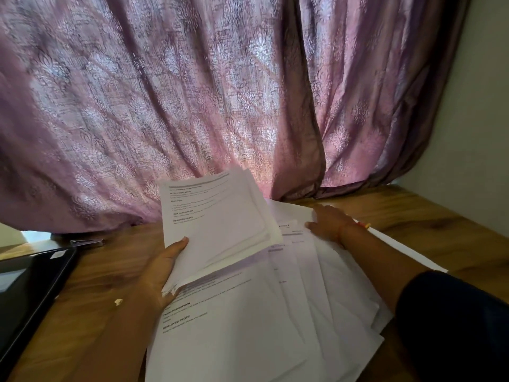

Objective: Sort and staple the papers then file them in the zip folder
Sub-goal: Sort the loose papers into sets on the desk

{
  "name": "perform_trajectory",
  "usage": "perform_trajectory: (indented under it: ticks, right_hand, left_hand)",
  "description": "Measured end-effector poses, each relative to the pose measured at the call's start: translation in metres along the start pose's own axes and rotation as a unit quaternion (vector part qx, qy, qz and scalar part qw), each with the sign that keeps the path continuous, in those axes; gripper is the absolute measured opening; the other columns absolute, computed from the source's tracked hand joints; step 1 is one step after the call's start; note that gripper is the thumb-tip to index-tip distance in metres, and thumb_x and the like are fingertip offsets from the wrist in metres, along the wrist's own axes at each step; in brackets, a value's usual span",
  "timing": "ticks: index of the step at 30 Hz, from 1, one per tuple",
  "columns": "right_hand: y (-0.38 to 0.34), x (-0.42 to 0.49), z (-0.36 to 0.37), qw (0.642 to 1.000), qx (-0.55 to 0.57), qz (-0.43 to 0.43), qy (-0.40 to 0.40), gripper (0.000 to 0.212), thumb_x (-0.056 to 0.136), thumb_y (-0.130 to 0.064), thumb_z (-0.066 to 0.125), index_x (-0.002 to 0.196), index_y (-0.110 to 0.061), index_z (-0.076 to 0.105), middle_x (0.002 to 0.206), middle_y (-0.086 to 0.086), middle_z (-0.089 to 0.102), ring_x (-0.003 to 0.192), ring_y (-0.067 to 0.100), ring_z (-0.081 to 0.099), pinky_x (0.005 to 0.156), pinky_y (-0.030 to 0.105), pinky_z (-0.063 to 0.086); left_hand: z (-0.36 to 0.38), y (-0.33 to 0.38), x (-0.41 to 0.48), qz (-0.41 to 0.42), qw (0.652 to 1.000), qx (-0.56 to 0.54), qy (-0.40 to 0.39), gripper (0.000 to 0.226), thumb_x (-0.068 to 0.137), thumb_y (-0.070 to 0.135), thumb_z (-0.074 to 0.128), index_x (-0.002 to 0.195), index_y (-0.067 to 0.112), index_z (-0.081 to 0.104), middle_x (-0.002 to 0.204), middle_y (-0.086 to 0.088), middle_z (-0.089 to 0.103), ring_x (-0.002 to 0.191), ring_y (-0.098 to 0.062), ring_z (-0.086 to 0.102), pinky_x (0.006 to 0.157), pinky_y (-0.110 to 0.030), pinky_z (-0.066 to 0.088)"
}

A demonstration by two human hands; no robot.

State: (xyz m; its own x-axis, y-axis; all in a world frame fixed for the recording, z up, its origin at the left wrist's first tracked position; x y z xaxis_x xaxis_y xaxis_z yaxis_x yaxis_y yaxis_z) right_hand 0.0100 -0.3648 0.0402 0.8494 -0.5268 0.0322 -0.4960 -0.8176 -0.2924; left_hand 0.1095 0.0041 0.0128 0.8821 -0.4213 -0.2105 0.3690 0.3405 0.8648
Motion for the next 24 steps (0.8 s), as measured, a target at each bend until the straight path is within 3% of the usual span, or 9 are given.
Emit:
perform_trajectory:
  ticks: [2,4,10,17,24]
  right_hand:
    - [0.009,0.010,-0.002,0.999,-0.022,0.019,-0.026,0.078,0.091,-0.059,0.051,0.153,-0.017,0.027,0.154,0.016,0.035,0.138,0.034,0.037,0.113,0.041,0.033]
    - [0.009,0.018,-0.006,0.999,-0.030,0.009,-0.044,0.078,0.091,-0.057,0.054,0.153,-0.016,0.029,0.154,0.013,0.037,0.138,0.030,0.039,0.113,0.033,0.033]
    - [0.008,0.026,-0.017,0.995,-0.095,-0.010,-0.021,0.073,0.088,-0.058,0.059,0.146,-0.016,0.045,0.149,0.011,0.045,0.133,0.028,0.045,0.108,0.031,0.037]
    - [0.016,0.028,-0.021,0.997,-0.073,0.010,-0.022,0.076,0.084,-0.060,0.064,0.140,-0.011,0.050,0.143,0.011,0.050,0.128,0.027,0.050,0.106,0.032,0.041]
    - [0.015,0.031,-0.023,0.997,-0.044,0.003,-0.062,0.069,0.073,-0.049,0.081,0.127,-0.009,0.061,0.129,0.007,0.062,0.111,0.023,0.062,0.097,0.032,0.050]
  left_hand:
    - [-0.003,-0.002,0.003,-0.004,1.000,0.010,-0.003,0.045,0.091,0.027,0.069,0.133,0.010,0.065,0.129,-0.017,0.068,0.118,-0.036,0.066,0.105,-0.050,0.049]
    - [-0.005,-0.004,0.006,-0.010,1.000,0.025,-0.003,0.044,0.091,0.028,0.070,0.130,0.009,0.066,0.127,-0.017,0.069,0.119,-0.038,0.065,0.110,-0.053,0.044]
    - [-0.007,-0.003,0.014,0.017,0.998,0.068,-0.003,0.038,0.090,0.026,0.072,0.126,0.012,0.068,0.120,-0.017,0.072,0.112,-0.039,0.069,0.107,-0.057,0.046]
    - [-0.003,0.003,0.014,0.072,0.990,0.120,-0.006,0.032,0.096,0.020,0.067,0.127,0.014,0.066,0.117,-0.014,0.074,0.107,-0.037,0.071,0.102,-0.056,0.050]
    - [-0.002,0.005,0.014,0.076,0.990,0.115,-0.020,0.030,0.097,0.019,0.065,0.126,0.016,0.066,0.118,-0.015,0.074,0.107,-0.038,0.071,0.103,-0.057,0.049]
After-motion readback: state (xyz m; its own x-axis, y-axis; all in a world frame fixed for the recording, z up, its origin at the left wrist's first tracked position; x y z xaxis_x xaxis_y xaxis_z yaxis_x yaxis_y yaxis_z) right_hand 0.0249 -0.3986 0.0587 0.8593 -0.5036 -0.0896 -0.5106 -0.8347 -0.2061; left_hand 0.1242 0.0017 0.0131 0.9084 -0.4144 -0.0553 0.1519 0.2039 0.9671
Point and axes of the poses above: each hand's wrist, its own x-axis towards the middle knuckle, its own z-axis out of the palm, y = z × x, the point moved 7 cm from there along x, towards the middle knuckle
